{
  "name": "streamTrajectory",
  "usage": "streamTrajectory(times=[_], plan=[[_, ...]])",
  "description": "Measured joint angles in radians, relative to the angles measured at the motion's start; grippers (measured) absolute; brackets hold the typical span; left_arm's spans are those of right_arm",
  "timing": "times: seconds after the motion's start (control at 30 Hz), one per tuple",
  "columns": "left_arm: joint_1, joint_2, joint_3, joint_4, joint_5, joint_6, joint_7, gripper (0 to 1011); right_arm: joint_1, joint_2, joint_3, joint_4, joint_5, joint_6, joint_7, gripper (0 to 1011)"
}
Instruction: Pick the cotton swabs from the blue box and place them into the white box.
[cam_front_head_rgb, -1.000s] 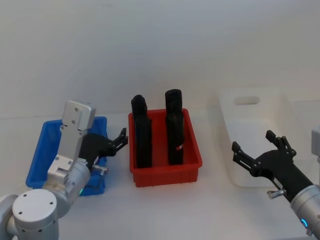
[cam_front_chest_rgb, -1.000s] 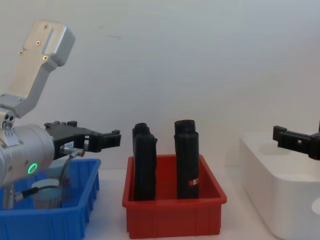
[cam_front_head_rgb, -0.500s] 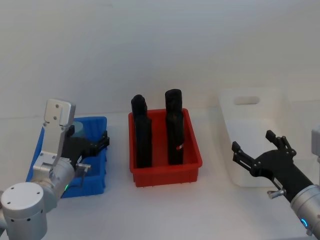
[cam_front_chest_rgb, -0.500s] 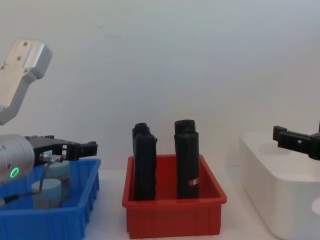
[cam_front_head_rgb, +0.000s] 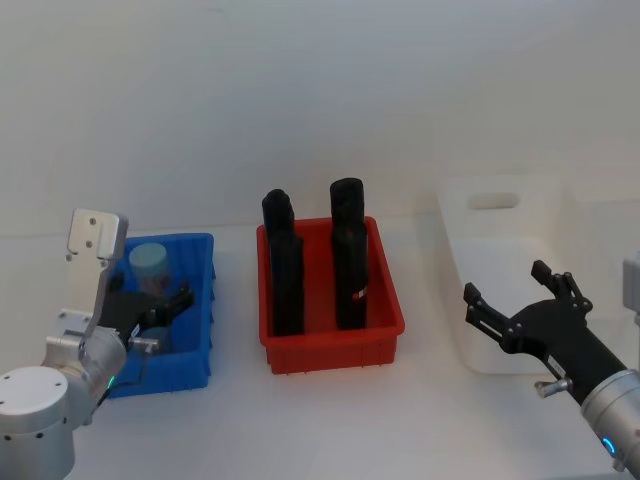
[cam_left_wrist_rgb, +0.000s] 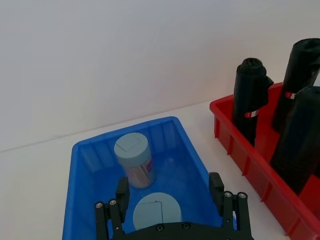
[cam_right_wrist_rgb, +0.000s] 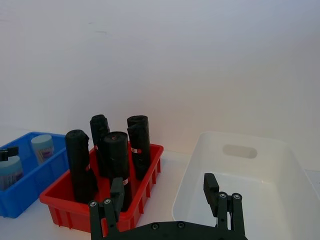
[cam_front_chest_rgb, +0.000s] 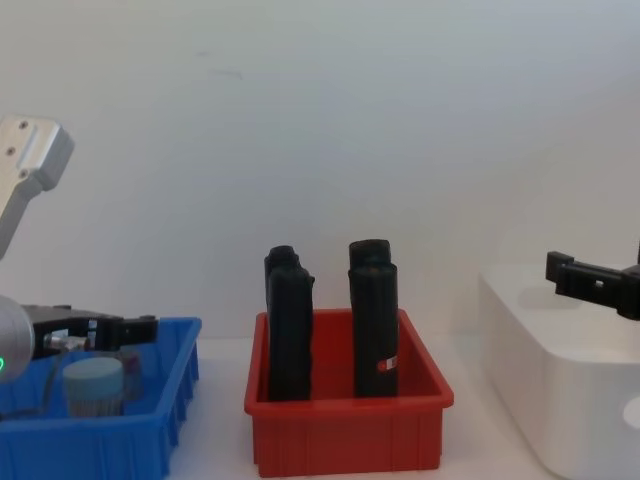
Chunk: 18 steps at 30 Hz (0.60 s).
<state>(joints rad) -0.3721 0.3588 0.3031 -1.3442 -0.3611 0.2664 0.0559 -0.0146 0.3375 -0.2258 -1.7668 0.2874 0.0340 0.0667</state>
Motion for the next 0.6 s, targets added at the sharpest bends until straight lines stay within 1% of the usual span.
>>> streamTrajectory(times=[0.23, 0.6], plan=[[-0.002, 0.004, -0.012, 0.028, -0.007, 0.013, -0.002, 1004, 0.000, 0.000, 0.000, 0.000, 0.000, 0.000, 0.000, 1001], [-0.011, 0.004, -0.026, 0.079, -0.027, 0.011, -0.021, 1004, 0.000, 0.000, 0.000, 0.000, 0.000, 0.000, 0.000, 1002]])
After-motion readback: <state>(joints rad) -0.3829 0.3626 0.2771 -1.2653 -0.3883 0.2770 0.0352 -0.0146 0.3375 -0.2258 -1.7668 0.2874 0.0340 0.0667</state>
